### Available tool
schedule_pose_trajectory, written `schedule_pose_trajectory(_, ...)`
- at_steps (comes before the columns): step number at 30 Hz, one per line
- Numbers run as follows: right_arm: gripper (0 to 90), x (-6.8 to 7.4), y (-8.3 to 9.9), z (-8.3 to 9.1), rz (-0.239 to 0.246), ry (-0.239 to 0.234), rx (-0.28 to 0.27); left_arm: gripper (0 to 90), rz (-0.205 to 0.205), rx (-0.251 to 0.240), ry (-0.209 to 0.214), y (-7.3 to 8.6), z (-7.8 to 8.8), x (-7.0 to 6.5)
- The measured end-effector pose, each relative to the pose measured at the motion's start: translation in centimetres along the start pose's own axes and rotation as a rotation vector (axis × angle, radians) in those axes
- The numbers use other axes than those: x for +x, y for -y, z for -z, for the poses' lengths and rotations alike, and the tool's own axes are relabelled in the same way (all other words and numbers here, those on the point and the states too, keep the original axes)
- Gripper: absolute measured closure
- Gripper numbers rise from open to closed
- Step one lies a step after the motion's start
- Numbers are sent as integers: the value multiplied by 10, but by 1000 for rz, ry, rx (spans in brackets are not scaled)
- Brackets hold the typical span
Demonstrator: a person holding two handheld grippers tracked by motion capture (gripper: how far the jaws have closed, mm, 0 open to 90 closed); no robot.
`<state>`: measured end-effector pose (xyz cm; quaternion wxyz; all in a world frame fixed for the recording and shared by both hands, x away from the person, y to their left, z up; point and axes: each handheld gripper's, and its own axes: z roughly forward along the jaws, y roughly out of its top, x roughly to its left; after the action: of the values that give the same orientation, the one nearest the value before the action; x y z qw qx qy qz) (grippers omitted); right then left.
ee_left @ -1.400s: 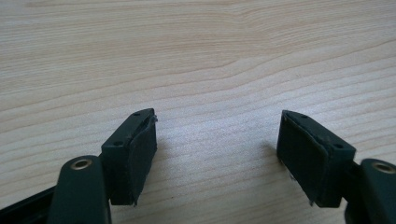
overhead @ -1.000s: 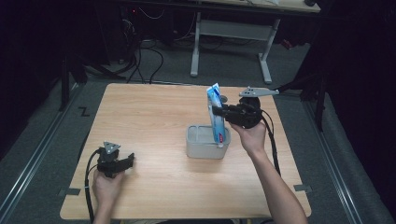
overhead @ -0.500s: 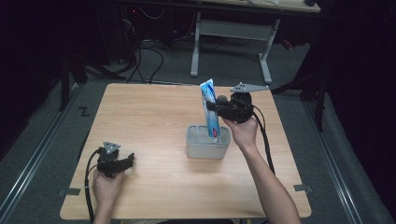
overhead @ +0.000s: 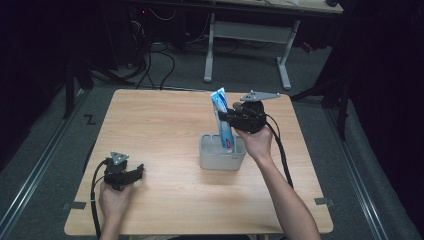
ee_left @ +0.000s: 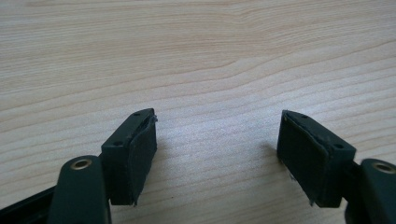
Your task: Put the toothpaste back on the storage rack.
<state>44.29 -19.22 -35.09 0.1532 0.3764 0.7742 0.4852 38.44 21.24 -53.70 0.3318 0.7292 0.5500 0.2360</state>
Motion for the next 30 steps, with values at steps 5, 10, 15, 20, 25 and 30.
schedule_pose_trajectory(5, 730, 0, 3, -1, 5, 7, 6, 290, 0, 0, 0, 0, 0, 0)
schedule_pose_trajectory(10, 730, 0, 9, -4, 2, 10, 25, 290, 0, 0, 0, 0, 0, 0)
schedule_pose_trajectory(15, 729, 1, 12, -7, 11, 8, 38, 290, 0, 0, 0, 0, 0, 0)
schedule_pose_trajectory(20, 729, 1, 15, -9, 11, 9, 45, 290, 0, 1, 2, 0, 0, 0)
schedule_pose_trajectory(25, 729, -1, 20, -9, 6, 16, 51, 290, 1, 0, 2, 0, 0, 0)
schedule_pose_trajectory(30, 729, -2, 25, -8, 4, 20, 58, 290, 1, 0, 2, 0, 0, 0)
